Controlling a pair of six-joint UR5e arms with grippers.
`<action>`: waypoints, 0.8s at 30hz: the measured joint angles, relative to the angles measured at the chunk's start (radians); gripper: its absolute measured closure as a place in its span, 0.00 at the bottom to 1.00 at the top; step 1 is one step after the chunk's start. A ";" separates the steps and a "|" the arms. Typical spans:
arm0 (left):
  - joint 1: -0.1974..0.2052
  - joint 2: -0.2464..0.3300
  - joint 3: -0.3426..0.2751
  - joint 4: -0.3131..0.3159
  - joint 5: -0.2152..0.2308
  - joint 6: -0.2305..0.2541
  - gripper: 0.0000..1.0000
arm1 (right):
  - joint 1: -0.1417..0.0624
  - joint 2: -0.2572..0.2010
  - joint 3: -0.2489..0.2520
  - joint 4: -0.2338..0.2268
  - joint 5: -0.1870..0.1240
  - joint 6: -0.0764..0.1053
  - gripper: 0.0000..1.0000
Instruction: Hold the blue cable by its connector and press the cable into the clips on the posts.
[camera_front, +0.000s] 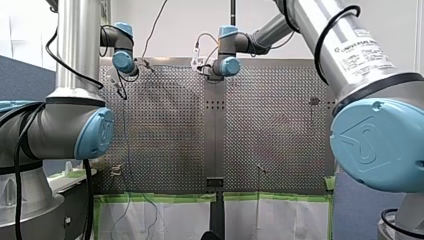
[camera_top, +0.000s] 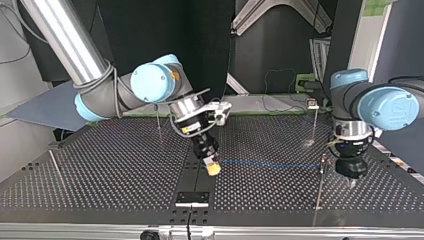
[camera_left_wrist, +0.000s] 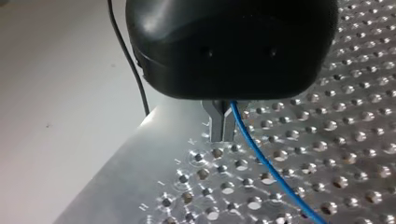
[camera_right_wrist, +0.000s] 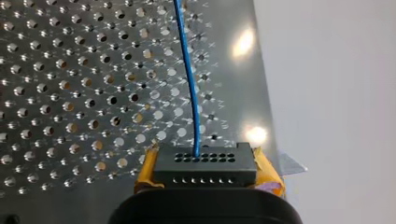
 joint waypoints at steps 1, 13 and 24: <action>0.001 0.000 0.001 0.000 0.000 0.000 1.00 | -0.001 0.002 -0.002 0.000 -0.001 0.002 1.00; 0.000 -0.001 0.004 0.021 0.016 0.000 1.00 | -0.015 0.011 -0.015 0.005 -0.020 0.020 1.00; -0.003 0.001 -0.001 -0.003 0.041 0.020 0.00 | -0.009 0.012 -0.015 0.015 -0.022 0.019 1.00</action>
